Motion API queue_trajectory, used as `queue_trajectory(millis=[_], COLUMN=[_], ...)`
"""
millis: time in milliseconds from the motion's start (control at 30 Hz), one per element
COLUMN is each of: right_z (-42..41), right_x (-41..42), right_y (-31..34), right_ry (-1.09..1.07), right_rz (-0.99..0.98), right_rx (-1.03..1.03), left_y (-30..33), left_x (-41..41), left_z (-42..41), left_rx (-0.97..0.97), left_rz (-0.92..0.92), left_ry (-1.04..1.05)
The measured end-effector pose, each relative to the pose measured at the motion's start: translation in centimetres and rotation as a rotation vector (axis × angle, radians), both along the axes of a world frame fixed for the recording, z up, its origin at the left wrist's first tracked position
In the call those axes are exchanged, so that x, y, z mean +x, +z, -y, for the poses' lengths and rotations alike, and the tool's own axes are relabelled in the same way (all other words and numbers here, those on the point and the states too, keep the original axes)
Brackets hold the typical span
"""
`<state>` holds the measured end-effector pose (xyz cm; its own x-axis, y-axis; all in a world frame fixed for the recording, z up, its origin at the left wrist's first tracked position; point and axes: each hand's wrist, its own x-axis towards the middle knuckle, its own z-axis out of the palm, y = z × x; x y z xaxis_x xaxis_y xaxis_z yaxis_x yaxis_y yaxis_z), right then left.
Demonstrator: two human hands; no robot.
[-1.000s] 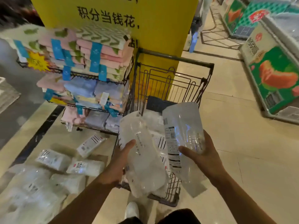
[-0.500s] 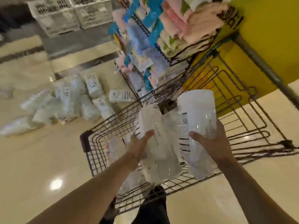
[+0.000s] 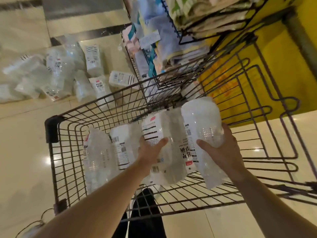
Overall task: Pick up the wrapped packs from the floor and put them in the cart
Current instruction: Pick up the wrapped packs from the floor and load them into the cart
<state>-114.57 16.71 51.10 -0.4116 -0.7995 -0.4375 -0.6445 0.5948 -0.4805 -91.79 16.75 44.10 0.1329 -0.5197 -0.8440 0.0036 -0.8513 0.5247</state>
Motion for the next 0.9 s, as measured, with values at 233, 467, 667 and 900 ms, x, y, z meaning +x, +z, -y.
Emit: queue_trajectory(millis=[233, 467, 667, 900], right_z=[0.3, -1.4, -3.4, -5.9], right_x=[0.3, 1.3, 3.2, 7.8], right_y=[-1.7, 0.4, 3.8, 8.4], right_ry=[0.057, 0.032, 0.027, 0.065], right_rz=[-0.102, -0.081, -0.071, 0.103], right_rx=[0.026, -0.046, -0.108, -0.192], left_y=[-2.0, -0.2, 2.8, 12.4], left_x=[0.5, 2.0, 3.4, 9.8], left_z=[-0.5, -0.4, -1.4, -4.6], left_rx=[0.027, 0.048, -0.006, -0.134], left_rz=[-0.027, -0.129, -0.105, -0.012], left_ry=[-0.016, -0.006, -0.075, -0.223])
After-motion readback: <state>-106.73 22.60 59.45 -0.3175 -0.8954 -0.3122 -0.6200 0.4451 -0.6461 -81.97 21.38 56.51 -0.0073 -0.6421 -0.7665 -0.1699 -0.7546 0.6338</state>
